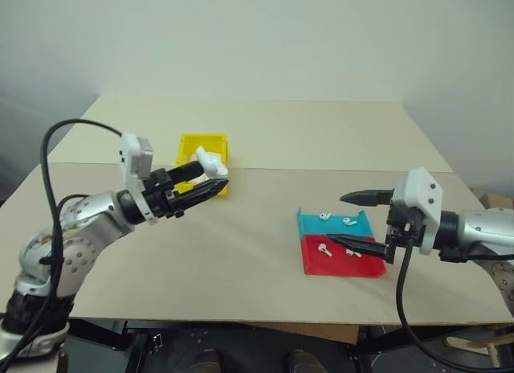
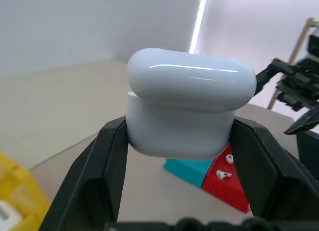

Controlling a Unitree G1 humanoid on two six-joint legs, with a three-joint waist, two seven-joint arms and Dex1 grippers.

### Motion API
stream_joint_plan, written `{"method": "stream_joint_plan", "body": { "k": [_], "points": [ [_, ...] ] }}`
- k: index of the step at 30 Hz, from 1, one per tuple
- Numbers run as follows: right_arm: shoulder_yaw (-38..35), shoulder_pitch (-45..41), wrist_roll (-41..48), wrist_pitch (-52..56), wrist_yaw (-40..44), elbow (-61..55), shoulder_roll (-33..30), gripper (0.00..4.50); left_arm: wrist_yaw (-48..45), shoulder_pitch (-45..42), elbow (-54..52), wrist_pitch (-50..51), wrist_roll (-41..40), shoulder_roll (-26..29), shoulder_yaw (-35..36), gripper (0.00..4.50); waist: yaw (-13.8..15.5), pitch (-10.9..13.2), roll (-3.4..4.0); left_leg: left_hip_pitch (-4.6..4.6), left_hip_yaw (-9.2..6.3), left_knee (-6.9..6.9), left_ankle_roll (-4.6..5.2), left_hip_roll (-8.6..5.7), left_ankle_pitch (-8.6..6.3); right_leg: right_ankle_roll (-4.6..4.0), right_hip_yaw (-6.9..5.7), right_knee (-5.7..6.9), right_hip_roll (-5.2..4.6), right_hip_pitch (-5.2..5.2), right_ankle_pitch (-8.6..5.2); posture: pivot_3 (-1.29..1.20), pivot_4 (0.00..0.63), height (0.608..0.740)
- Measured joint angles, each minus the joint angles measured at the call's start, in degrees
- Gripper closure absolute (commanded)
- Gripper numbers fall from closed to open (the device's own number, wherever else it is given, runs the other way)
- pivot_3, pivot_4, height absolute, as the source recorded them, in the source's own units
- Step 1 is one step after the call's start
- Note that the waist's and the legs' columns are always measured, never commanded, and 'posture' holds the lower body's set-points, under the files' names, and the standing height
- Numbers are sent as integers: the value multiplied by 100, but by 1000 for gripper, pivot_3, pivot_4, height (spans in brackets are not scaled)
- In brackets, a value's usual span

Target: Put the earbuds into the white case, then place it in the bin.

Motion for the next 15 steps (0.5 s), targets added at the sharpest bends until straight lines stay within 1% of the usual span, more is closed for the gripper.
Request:
{"method": "stream_joint_plan", "body": {
  "k": [4,9,12,15],
  "points": [
    [43,-21,-134,-58,208,101,-121,0,-1219,-169,382,-277,124,-409,-28,1686,-28,0,0,-2,-2,1,3,0,-2,0,-1,2,1,-2,0,0,150,740],
    [244,-183,-275,12,431,100,-520,0,-2457,-223,521,-454,138,-577,-3,1686,-85,-1,2,-1,-4,4,4,2,-1,1,-3,5,1,1,0,0,150,740],
    [497,-332,-380,318,411,67,-849,0,-2861,-188,573,-546,270,-607,5,1686,-116,-1,3,1,-5,5,4,2,-1,1,-3,7,1,1,-1,0,150,740],
    [867,-600,-473,738,334,-3,-993,0,-3032,-78,548,-553,319,-738,8,1686,-135,-2,3,1,-4,5,5,3,-2,1,-1,8,1,-1,-1,0,150,740]
  ]
}}
